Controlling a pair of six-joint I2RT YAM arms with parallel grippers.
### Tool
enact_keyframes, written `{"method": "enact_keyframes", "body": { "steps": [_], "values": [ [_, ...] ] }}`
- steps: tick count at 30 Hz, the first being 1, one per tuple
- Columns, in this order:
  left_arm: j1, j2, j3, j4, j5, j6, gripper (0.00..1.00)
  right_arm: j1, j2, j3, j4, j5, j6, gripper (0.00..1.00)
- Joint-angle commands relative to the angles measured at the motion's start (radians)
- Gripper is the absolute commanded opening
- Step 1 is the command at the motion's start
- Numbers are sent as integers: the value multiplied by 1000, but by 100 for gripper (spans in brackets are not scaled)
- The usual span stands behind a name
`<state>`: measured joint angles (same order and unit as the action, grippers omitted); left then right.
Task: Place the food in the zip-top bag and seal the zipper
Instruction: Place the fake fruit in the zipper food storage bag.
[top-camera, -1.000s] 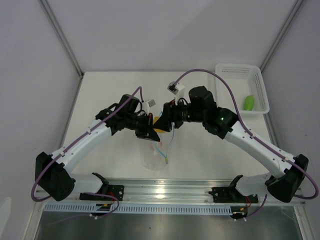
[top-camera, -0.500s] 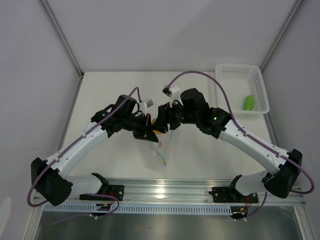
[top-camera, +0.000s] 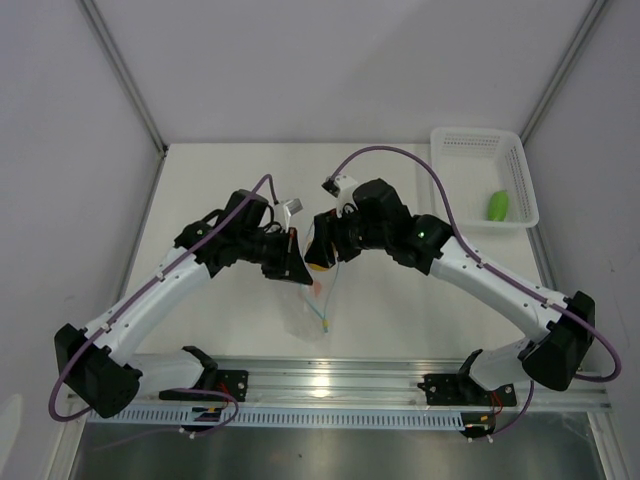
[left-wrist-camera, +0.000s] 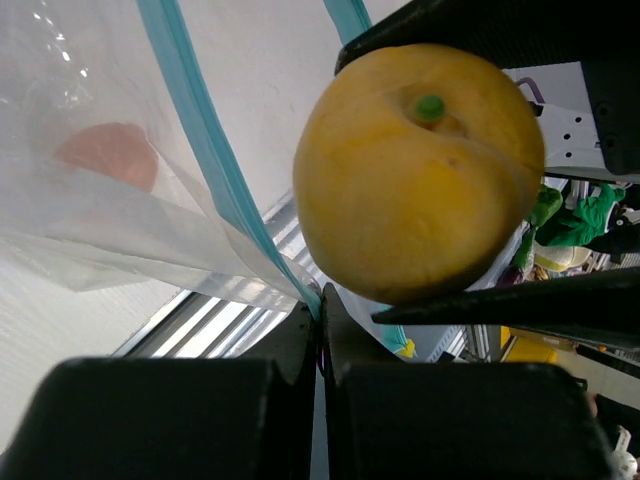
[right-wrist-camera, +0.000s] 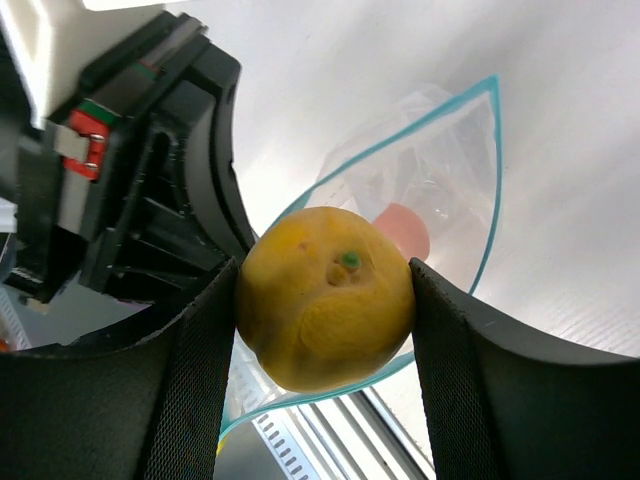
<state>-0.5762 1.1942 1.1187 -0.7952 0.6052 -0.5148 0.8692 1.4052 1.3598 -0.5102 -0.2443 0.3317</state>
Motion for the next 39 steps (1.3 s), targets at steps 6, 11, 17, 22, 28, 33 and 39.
{"method": "enact_keyframes", "body": {
  "steps": [6, 11, 17, 22, 28, 33, 39],
  "values": [
    [7, -31, 75, -10, -13, 16, 1, 7, 14, 10, -17, 33, -5, 0],
    [7, -21, 78, 8, 1, -4, 1, 5, 21, 13, -25, 31, -8, 8],
    [7, -16, 81, 17, 1, -14, 1, 5, 26, 19, -31, 43, -17, 44],
    [6, 1, 90, 28, 8, -22, 1, 5, 26, 32, -45, 74, -26, 74],
    [6, 19, 98, 45, 21, -33, 1, 5, 20, 41, -51, 92, -39, 96],
    [7, 39, 108, 48, 22, -33, 1, 4, 14, 47, -54, 105, -52, 96],
    [6, 62, 112, 57, 31, -33, 1, -1, 9, 70, -65, 111, -59, 96]
  ]
}}
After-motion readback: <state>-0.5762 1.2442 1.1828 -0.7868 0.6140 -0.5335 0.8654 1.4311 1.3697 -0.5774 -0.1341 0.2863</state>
